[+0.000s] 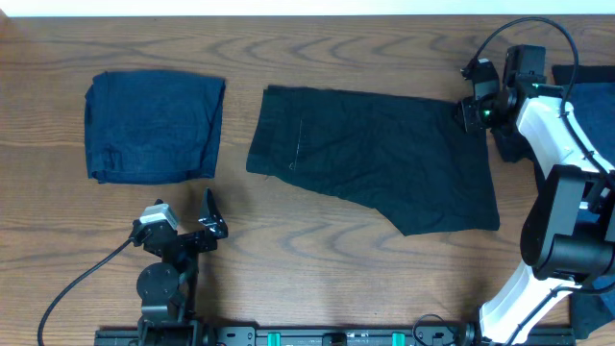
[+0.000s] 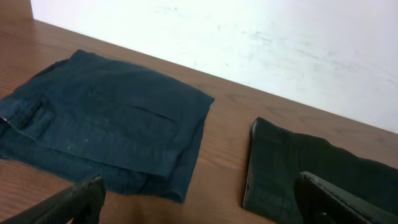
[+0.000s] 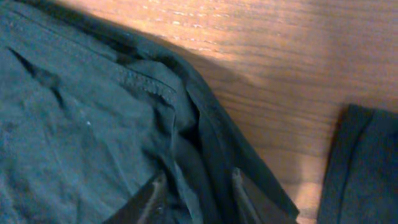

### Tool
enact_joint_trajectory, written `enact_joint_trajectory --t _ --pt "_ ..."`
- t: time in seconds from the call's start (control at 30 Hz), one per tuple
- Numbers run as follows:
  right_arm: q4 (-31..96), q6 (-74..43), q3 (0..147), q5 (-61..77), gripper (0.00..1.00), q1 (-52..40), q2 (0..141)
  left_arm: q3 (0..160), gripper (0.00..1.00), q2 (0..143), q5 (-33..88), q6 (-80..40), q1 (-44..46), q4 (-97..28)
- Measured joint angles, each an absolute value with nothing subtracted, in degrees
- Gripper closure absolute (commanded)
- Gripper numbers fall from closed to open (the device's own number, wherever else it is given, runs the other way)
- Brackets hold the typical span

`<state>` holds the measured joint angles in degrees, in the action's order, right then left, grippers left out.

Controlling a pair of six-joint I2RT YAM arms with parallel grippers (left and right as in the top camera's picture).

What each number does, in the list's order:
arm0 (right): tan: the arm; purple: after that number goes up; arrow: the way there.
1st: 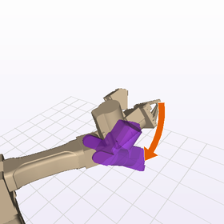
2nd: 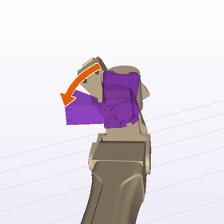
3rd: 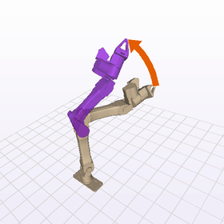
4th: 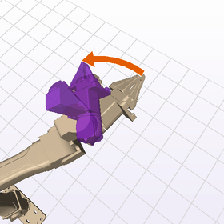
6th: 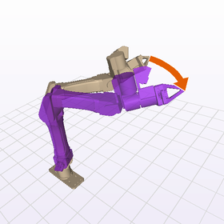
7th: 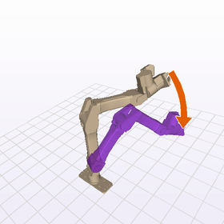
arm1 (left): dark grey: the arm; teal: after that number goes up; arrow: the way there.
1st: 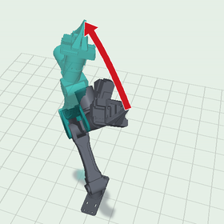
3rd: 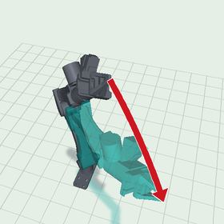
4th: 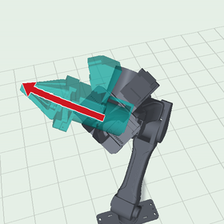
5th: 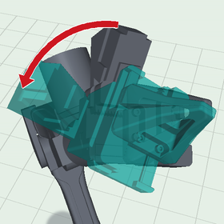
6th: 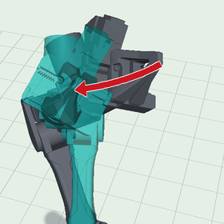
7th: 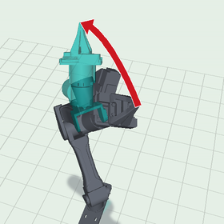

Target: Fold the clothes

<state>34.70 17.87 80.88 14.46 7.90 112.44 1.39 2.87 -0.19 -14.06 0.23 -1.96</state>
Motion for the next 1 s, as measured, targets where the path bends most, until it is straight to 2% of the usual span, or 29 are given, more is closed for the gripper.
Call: enact_joint_trajectory --t 0.43,1.0 --pt "35.2 18.8 80.9 13.3 0.5 7.5 112.5 1.4 0.02 2.9 -0.2 -14.1 0.2 -2.0" --pt "36.5 23.7 80.9 6.8 0.48 1.4 112.5 1.4 0.02 2.9 -0.2 -14.1 0.2 -1.9"
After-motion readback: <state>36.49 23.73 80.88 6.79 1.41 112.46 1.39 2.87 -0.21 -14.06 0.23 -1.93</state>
